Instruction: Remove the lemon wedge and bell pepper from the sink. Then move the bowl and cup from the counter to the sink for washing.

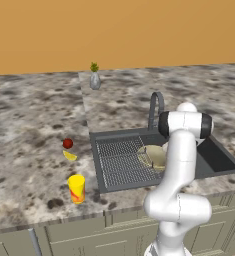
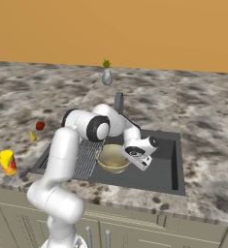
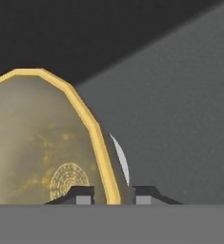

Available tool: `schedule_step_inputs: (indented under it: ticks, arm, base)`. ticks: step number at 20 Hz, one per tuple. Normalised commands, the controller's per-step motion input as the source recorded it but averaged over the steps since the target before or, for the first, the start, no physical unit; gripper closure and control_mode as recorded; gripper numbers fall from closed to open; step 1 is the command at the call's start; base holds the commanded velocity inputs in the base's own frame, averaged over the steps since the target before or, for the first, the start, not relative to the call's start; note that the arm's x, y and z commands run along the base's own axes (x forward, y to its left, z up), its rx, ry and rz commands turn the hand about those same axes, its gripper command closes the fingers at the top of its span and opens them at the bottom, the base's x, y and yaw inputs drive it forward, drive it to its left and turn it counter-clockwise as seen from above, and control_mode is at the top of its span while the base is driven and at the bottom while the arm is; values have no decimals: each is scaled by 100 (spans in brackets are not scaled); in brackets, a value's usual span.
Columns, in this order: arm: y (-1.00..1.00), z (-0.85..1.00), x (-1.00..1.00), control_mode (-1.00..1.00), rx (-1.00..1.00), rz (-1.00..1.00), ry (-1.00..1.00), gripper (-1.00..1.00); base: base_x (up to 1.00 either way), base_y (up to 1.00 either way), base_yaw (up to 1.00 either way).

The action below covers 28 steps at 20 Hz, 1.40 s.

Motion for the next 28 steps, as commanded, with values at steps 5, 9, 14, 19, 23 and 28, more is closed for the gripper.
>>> schedule_step_inputs:
  ticks: [5, 9, 14, 19, 23, 28]
  arm:
    - [0, 1, 4, -100, 0, 0, 0, -100]
    - [0, 10, 0, -100, 0, 0, 0, -100]
    - [-8, 15, 0, -100, 0, 0, 0, -100]
    - [-15, 19, -6, -100, 2, 0, 0, -100]
    - [-18, 22, -12, -100, 3, 1, 0, -100]
    - [-14, 14, -19, -100, 10, 0, 0, -100]
  base:
    - [0, 0, 0]
    - [0, 0, 0]
    - [0, 0, 0]
    - [0, 0, 0]
    - [0, 0, 0]
    - [0, 0, 0]
